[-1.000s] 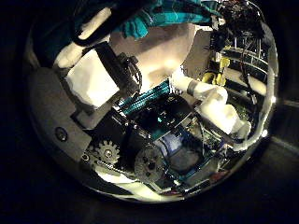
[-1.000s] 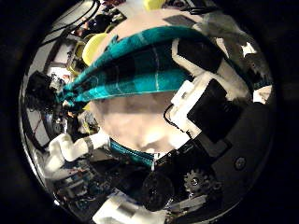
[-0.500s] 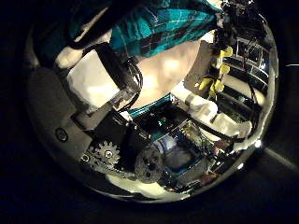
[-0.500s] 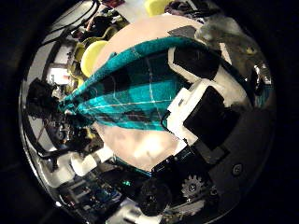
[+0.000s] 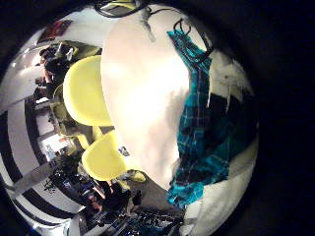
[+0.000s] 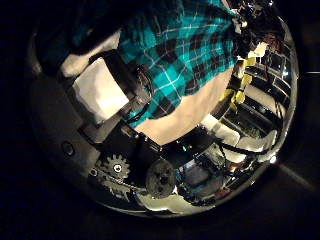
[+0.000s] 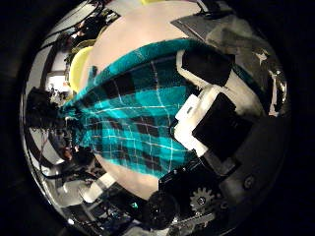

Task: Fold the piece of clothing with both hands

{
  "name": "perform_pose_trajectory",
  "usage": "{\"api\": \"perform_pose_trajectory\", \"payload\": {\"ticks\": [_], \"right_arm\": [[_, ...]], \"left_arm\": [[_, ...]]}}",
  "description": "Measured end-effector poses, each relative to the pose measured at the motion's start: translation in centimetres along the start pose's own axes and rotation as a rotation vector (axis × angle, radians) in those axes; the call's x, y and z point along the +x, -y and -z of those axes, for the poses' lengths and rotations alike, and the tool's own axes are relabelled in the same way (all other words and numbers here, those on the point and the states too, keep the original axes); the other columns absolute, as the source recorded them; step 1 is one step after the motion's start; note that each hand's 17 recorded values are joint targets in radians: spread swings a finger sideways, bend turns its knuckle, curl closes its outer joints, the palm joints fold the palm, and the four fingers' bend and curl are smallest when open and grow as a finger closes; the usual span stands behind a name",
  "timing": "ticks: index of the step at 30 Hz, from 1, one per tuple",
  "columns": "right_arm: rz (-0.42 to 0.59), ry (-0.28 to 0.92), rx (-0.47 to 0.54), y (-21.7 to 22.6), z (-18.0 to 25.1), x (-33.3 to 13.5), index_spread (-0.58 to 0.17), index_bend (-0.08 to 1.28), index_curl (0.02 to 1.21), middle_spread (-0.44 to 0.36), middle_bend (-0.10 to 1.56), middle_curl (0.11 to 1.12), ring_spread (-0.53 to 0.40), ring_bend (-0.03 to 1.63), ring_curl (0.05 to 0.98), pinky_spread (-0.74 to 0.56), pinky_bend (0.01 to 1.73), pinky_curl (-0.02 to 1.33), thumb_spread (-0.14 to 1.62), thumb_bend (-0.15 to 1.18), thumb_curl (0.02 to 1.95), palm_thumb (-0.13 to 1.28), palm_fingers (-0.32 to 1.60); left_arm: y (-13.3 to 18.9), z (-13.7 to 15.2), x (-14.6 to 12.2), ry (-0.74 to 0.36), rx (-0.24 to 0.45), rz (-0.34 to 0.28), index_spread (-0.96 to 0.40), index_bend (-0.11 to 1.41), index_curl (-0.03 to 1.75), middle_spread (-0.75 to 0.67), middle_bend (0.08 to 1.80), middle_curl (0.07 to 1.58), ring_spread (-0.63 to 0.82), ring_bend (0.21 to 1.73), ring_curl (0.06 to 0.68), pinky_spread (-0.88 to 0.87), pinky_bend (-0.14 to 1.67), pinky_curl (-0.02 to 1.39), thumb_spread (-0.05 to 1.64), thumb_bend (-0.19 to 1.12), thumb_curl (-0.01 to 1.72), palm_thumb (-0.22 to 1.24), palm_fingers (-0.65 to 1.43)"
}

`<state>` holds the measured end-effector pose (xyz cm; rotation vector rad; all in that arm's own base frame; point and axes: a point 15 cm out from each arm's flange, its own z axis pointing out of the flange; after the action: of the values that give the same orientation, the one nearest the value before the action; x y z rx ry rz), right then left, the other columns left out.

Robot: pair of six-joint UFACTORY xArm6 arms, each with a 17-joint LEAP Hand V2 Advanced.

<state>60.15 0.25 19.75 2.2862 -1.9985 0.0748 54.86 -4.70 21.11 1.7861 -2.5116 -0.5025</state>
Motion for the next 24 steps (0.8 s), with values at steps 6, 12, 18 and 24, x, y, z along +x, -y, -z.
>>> {"api": "perform_pose_trajectory", "payload": {"ticks": [6,12,18,24], "right_arm": [[-0.045,0.001,0.036,0.8,-0.3,2.6,-0.399,0.4,0.74,-0.232,0.95,0.74,-0.249,1.39,0.696,-0.28,1.29,0.71,1.26,-0.04,0.53,0.71,0.09],[-0.121,0.021,0.131,0.0,5.1,7.6,-0.43,0.33,0.58,-0.225,0.68,0.58,-0.124,1.16,0.556,0.04,1.12,0.6,1.24,-0.04,0.47,0.54,0.0],[-0.088,0.02,0.113,-3.9,9.6,10.4,-0.414,0.29,0.51,-0.226,0.6,0.51,-0.074,1.05,0.481,0.22,0.98,0.52,1.22,-0.03,0.43,0.48,0.05],[-0.061,0.04,0.02,-8.8,10.9,13.1,-0.392,0.24,0.46,-0.203,0.53,0.45,-0.034,0.94,0.42,0.33,0.87,0.45,1.21,-0.02,0.4,0.43,0.05]], "left_arm": [[2.6,0.1,-2.3,0.003,0.108,0.092,-0.42,0.15,1.31,-0.55,0.48,1.0,-0.42,1.06,0.456,-0.58,0.96,0.62,1.12,-0.04,0.42,0.56,0.27],[2.2,4.0,-6.1,0.005,0.221,0.19,-0.34,0.13,1.1,-0.35,0.29,0.88,-0.3,1.04,0.433,-0.46,0.92,0.61,1.1,-0.03,0.38,0.49,0.15],[-2.1,7.4,-6.6,-0.011,0.197,0.179,-0.23,0.16,0.9,-0.13,0.25,0.77,-0.16,0.95,0.399,-0.27,0.78,0.58,1.08,-0.03,0.33,0.42,0.08],[-5.5,5.0,-2.6,-0.114,0.09,0.11,-0.15,0.17,0.77,-0.04,0.26,0.69,-0.07,0.88,0.365,-0.1,0.64,0.53,1.09,-0.03,0.31,0.39,0.09]]}}
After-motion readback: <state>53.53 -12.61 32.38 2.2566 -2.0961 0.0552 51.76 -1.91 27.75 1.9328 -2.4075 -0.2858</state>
